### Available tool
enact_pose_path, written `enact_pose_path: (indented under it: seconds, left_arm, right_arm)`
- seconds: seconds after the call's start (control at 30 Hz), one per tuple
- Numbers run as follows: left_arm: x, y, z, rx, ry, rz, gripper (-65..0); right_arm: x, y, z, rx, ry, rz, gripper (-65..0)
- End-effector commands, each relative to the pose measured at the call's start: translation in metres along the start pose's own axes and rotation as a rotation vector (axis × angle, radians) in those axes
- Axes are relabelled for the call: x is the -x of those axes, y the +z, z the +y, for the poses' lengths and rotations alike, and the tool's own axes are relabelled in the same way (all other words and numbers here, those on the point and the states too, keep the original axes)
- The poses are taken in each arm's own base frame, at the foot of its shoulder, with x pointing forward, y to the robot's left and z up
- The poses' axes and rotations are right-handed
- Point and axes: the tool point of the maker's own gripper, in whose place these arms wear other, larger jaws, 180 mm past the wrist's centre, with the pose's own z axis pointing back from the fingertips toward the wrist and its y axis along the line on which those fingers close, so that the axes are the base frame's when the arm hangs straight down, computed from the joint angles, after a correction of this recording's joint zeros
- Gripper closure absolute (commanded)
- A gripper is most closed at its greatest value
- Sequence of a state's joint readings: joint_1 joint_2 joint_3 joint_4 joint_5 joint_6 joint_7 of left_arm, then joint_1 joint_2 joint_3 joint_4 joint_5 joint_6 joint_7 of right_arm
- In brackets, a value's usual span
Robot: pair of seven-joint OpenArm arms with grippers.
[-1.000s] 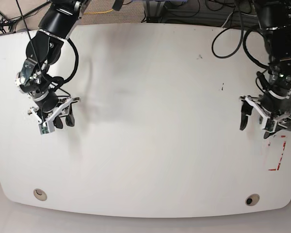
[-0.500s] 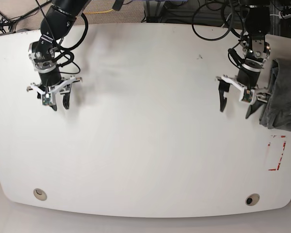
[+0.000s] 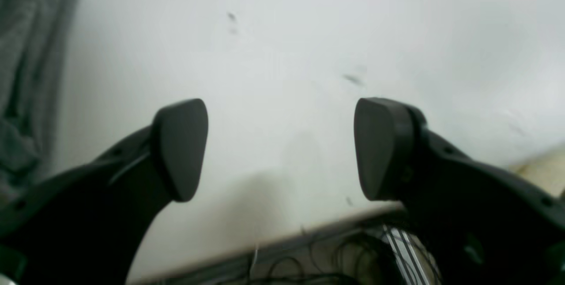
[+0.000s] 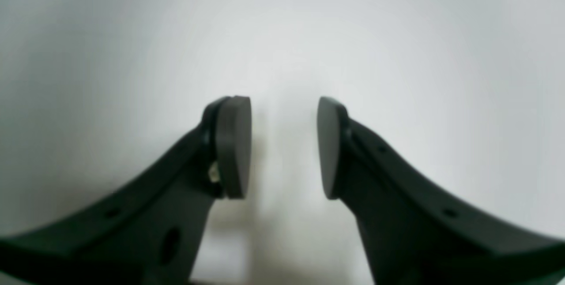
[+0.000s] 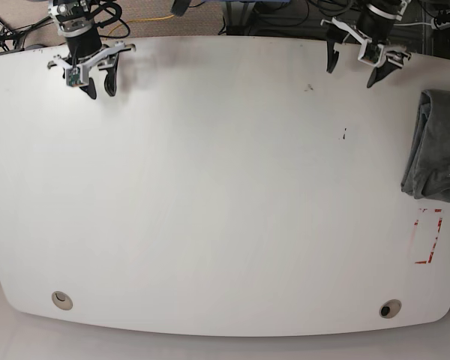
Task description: Fold the T-shirt properly
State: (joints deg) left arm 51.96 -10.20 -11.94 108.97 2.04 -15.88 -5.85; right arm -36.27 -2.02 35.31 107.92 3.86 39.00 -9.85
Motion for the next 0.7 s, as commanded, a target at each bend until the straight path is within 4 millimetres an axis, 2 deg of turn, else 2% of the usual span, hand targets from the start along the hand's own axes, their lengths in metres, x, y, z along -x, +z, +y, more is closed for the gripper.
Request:
enact_pose_path:
  seconds: [0.0,0.13,0.3,0.37,0.5,0.57,0.67]
  left_arm:
    - [0.006,0.020,0.001,-0.017,0.006,0.020,-47.8]
    - [0.024,0.042,-0.008,-0.003,0.089,0.084,-47.8]
    - [0.045,0.067,-0.017,0.002,0.193,0.156,-47.6]
    - [0.059,0.077,-0.020,0.004,0.205,0.205,-46.4]
    - [0.094,0.092,-0.029,0.010,0.240,0.302,-41.5]
    - [0.111,0.097,-0.034,0.018,0.256,0.346,-41.1]
    - [0.143,0.103,-0.045,0.026,0.291,0.421,-40.8]
  right_arm:
    - [-0.001,0.021,0.007,-0.032,-0.055,-0.046,-23.1]
    - [0.018,0.048,0.017,-0.052,-0.127,-0.018,-23.1]
    - [0.045,0.077,0.051,-0.127,-0.195,0.052,-23.0]
    - [0.055,0.087,0.064,-0.154,-0.218,0.084,-23.0]
    - [0.090,0.112,0.087,-0.191,-0.294,0.197,-23.0]
    - [0.103,0.118,0.094,-0.202,-0.320,0.230,-23.0]
    - [0.139,0.130,0.105,-0.199,-0.406,0.290,-23.0]
